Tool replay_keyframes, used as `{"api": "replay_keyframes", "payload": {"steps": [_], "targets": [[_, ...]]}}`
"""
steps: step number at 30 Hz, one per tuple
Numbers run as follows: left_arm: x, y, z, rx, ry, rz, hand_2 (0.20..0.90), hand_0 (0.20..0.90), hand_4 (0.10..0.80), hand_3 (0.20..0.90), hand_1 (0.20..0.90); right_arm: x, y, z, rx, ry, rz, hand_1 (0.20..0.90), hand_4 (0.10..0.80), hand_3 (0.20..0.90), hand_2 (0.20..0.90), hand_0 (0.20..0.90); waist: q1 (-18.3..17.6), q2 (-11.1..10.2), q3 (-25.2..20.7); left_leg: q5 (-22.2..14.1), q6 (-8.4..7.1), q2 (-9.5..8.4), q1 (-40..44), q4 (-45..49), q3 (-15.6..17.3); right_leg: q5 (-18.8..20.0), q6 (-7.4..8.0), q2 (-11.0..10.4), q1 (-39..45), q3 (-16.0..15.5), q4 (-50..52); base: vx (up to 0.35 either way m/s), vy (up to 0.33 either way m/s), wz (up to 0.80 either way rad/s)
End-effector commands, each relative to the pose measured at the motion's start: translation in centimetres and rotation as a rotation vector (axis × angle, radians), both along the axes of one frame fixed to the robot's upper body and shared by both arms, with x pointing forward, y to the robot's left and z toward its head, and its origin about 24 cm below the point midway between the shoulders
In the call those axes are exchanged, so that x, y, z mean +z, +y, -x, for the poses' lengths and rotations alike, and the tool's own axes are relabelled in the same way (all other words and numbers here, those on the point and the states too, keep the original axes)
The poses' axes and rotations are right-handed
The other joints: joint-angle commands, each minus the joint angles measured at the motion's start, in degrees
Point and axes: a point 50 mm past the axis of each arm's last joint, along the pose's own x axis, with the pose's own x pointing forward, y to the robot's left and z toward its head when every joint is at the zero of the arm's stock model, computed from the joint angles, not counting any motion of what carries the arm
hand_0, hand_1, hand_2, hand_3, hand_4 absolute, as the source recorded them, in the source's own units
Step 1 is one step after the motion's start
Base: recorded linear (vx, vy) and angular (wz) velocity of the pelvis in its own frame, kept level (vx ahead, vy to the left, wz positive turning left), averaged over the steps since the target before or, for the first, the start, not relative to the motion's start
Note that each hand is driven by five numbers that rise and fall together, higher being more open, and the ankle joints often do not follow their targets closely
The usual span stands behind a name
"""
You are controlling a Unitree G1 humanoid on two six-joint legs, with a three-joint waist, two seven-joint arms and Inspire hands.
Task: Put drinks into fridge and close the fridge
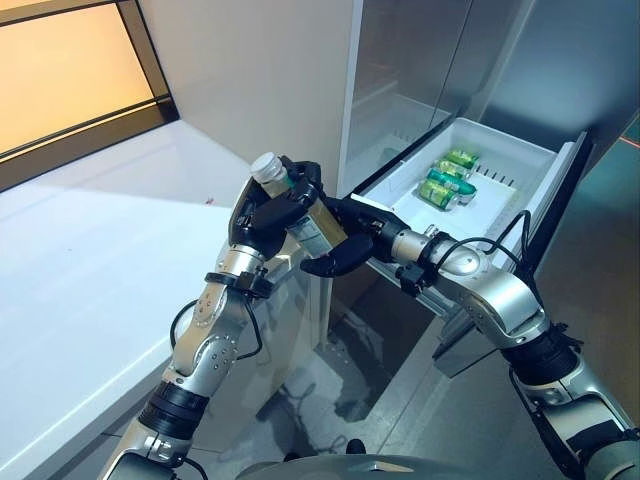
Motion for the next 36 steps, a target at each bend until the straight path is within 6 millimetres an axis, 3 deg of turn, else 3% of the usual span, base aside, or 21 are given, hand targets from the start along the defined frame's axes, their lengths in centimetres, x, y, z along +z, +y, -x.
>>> {"api": "replay_keyframes", "payload": {"steps": [1, 13, 17, 19, 20, 25, 28, 32, 36], "targets": [[8.4, -3.7, 0.1, -0.187, -0.424, 0.082, 0.300, 0.300, 0.100, 0.200, 0.300, 1.9, 3.5, -0.1, 0.137, -0.046, -0.078, 0.300, 0.100, 0.200, 0.300, 0.300, 0.33, -1.70, -6.94, -0.93, -0.34, -1.05, -2.50, 0.04, 1.36, -0.66, 3.48, -1.62, 1.16, -1.21, 0.23, 0.000, 0.000, 0.00], [9.5, -4.4, 0.7, -0.284, -0.533, 0.058, 0.300, 0.300, 0.100, 0.200, 0.300, 1.8, 3.4, -0.9, 0.084, -0.066, -0.021, 0.300, 0.100, 0.200, 0.300, 0.300, 0.19, -1.67, -7.13, -0.81, -0.34, -1.06, -2.91, 0.04, 1.24, -0.57, 3.40, -1.59, 0.85, -0.89, 0.23, 0.000, 0.000, 0.00], [10.3, -4.4, 1.2, -0.291, -0.617, 0.038, 0.300, 0.300, 0.100, 0.200, 0.300, 3.3, 2.4, -1.6, -0.021, -0.227, -0.013, 0.300, 0.100, 0.200, 0.300, 0.300, 0.13, -1.54, -7.15, -0.85, -0.29, -1.04, -2.98, 0.04, 1.33, -0.53, 3.42, -1.63, 0.81, -0.88, 0.23, 0.000, 0.000, 0.00], [10.7, -4.3, 1.3, -0.280, -0.642, 0.021, 0.491, 0.491, 0.322, 0.422, 0.491, 4.6, 1.7, -2.0, -0.077, -0.309, -0.019, 0.300, 0.100, 0.200, 0.300, 0.300, 0.13, -1.47, -7.09, -0.87, -0.29, -1.06, -2.97, 0.04, 1.31, -0.51, 3.42, -1.61, 0.84, -0.87, 0.23, 0.000, 0.000, 0.00], [10.9, -4.1, 1.3, -0.271, -0.655, 0.016, 0.900, 0.900, 0.800, 0.900, 0.900, 5.6, 1.1, -2.2, -0.119, -0.369, -0.031, 0.300, 0.100, 0.200, 0.300, 0.300, 0.14, -1.43, -7.01, -0.92, -0.28, -1.06, -2.91, 0.04, 1.28, -0.51, 3.43, -1.60, 0.88, -0.89, 0.23, 0.000, 0.000, 0.00], [11.3, -4.1, 1.5, -0.283, -0.673, 0.009, 0.900, 0.900, 0.800, 0.900, 0.900, 10.0, -1.3, -2.6, -0.331, -0.633, -0.090, 0.300, 0.100, 0.200, 0.300, 0.300, 0.27, -1.19, -6.87, -1.20, -0.23, -1.19, -2.80, 0.04, 1.01, -0.52, 3.42, -1.48, 0.85, -0.82, 0.23, 0.000, 0.000, 0.00], [11.0, -4.4, 1.7, -0.309, -0.638, 0.007, 0.900, 0.900, 0.800, 0.900, 0.900, 13.0, -3.6, -2.2, -0.522, -0.877, -0.103, 0.300, 0.100, 0.200, 0.300, 0.300, 0.34, -0.91, -6.57, -1.37, -0.04, -1.29, -2.65, 0.04, 0.81, -0.35, 3.47, -1.34, 0.76, -0.59, 0.23, 0.000, 0.000, 0.00], [10.1, -4.6, 1.8, -0.324, -0.598, -0.013, 0.900, 0.900, 0.800, 0.900, 0.900, 13.8, -5.8, -2.0, -0.675, -0.970, -0.122, 0.300, 0.100, 0.200, 0.300, 0.300, 0.60, -0.70, -6.20, -1.52, 0.13, -1.41, -2.51, 0.04, 0.62, -0.34, 3.56, -1.31, 0.76, -0.33, 0.23, 0.000, 0.000, 0.00], [8.9, -4.7, 1.9, -0.362, -0.539, -0.042, 0.900, 0.900, 0.800, 0.900, 0.900, 13.2, -7.7, -2.2, -0.811, -1.000, -0.139, 0.300, 0.100, 0.200, 0.300, 0.300, 1.01, -0.52, -5.88, -1.61, 0.20, -1.37, -2.39, 0.04, 0.45, -0.33, 3.63, -1.44, 0.91, -0.54, 0.23, 0.026, -0.031, 0.03]]}}
